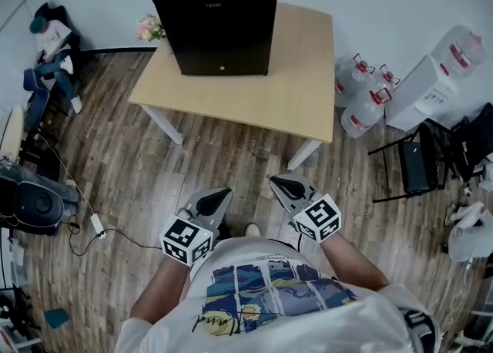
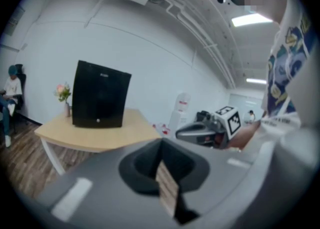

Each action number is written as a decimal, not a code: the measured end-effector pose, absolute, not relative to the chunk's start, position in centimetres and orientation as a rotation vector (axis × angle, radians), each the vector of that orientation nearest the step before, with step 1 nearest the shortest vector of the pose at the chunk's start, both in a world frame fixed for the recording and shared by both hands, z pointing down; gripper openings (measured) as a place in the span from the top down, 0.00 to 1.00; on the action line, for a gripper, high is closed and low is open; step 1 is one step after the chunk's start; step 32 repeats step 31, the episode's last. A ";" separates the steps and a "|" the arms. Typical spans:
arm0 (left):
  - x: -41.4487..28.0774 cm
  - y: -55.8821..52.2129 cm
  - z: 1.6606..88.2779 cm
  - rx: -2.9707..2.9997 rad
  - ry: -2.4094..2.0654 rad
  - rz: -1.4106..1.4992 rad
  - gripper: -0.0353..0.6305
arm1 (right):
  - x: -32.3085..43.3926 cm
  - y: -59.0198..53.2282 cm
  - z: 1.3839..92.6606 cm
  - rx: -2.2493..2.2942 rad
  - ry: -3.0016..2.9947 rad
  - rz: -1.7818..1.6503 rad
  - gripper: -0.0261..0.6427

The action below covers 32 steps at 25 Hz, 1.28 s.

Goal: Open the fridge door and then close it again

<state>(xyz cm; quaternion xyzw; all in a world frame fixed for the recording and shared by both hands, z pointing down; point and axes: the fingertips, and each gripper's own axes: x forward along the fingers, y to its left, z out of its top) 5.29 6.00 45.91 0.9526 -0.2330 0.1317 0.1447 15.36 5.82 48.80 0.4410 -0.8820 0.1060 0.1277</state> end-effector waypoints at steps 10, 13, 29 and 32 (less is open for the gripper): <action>5.1 9.2 47.2 2.723 -0.672 0.449 0.93 | 14.2 8.0 49.8 1.195 -2.595 0.333 0.93; 4.8 9.6 47.4 2.712 -0.676 0.456 0.94 | 13.7 8.5 50.0 1.186 -2.605 0.349 0.93; 2.4 9.8 45.0 2.814 -0.569 0.383 0.93 | 11.4 10.1 49.4 1.294 -2.517 0.315 0.94; 0.9 10.0 44.2 2.824 -0.573 0.368 0.94 | 10.3 10.5 49.0 1.310 -2.509 0.315 0.94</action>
